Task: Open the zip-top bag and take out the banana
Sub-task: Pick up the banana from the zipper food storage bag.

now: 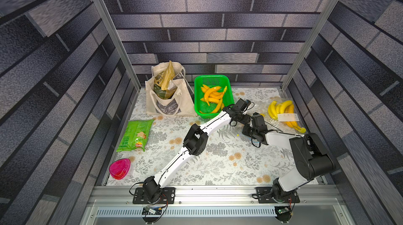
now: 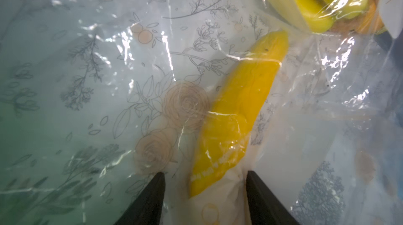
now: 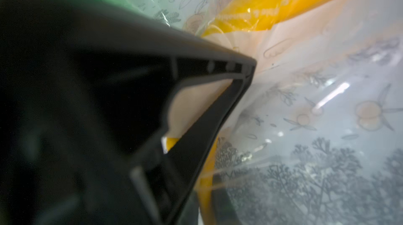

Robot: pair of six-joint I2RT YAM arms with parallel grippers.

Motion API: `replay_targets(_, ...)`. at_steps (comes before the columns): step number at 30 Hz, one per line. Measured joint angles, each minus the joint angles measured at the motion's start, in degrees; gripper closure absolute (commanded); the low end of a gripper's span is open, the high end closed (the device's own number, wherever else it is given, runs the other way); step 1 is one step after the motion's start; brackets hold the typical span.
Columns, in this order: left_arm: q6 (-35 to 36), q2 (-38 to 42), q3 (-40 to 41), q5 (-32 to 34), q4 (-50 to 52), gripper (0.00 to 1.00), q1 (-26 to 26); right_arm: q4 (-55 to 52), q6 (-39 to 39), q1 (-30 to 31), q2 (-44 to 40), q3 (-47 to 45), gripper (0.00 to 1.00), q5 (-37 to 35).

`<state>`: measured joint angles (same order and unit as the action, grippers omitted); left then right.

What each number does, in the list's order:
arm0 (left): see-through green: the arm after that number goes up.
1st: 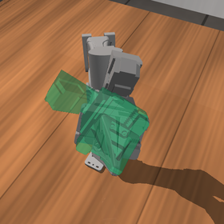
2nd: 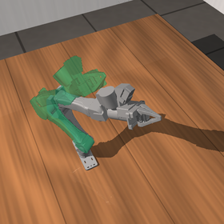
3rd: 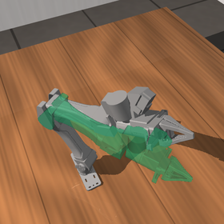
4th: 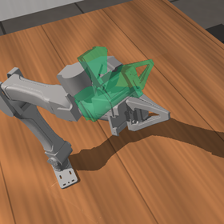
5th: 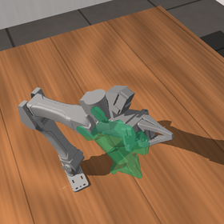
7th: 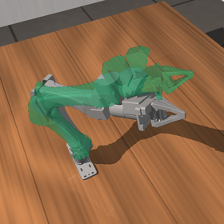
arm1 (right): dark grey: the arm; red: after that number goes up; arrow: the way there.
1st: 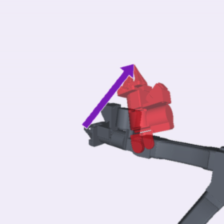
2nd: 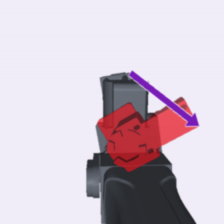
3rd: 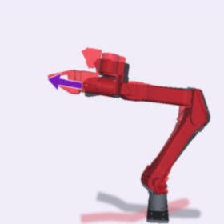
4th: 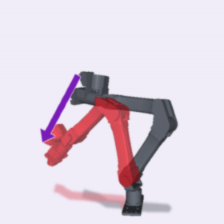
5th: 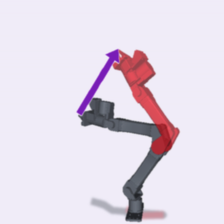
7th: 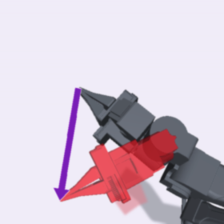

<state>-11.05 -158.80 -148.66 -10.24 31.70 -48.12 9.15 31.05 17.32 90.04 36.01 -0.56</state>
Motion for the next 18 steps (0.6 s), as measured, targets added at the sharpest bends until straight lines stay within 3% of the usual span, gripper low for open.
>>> replay_targets(9,-3.3,12.1,13.2,6.0,0.2,0.04,-1.3,-0.9,2.2,1.4,-12.1,-7.8,0.86,0.2)
replay_targets(14,-6.1,20.3,22.0,10.1,-0.8,0.0,-1.8,-5.5,3.8,2.3,-20.9,-11.4,0.84,-1.1)
replay_targets(18,-9.0,21.2,22.5,13.6,-0.6,0.0,-2.1,-10.1,5.0,2.3,-26.4,-13.3,0.83,-2.6)
